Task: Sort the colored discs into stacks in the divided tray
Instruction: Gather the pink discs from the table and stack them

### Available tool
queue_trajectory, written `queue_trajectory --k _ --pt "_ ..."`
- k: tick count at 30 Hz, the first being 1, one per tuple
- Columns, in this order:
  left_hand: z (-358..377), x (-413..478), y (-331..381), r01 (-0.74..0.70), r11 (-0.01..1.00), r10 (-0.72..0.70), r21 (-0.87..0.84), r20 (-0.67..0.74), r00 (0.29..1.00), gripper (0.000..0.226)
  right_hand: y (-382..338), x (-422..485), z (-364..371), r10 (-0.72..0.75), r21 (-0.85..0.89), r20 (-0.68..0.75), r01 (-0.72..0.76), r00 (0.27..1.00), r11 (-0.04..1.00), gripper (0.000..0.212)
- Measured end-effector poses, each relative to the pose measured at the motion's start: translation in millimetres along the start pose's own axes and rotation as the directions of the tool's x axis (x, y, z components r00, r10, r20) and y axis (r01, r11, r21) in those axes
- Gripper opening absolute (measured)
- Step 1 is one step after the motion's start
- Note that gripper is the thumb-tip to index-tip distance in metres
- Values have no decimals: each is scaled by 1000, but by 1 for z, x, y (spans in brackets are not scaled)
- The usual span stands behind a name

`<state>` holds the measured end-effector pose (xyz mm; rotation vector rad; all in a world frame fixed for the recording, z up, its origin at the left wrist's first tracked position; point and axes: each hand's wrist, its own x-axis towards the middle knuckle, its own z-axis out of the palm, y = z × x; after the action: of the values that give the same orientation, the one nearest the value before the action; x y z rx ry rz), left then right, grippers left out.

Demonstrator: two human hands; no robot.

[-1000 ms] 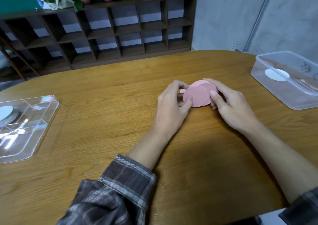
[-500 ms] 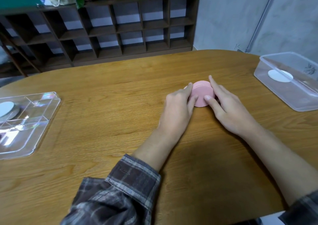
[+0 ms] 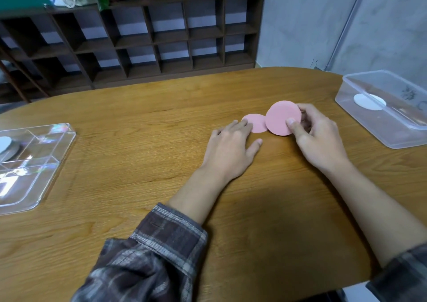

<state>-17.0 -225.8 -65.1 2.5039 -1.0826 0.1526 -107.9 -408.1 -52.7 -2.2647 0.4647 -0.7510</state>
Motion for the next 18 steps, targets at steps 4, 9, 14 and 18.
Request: queue_trajectory --k 4,9,14,18 --pt "-4 -1 1 79 995 -84 -61 -100 991 49 0 0 1 0 -1 -7 0 1000 1000 28" --pt "-9 -3 -2 19 1000 -22 -22 -138 990 40 2 0 2 -5 25 28 4 1000 1000 28" --pt "-16 -7 -2 -60 998 52 -28 -231 972 44 0 0 1 -37 78 27 35 999 996 31" --pt "-18 -10 -1 -61 988 16 -138 -307 952 30 3 1 2 -46 117 64 39 997 992 39"
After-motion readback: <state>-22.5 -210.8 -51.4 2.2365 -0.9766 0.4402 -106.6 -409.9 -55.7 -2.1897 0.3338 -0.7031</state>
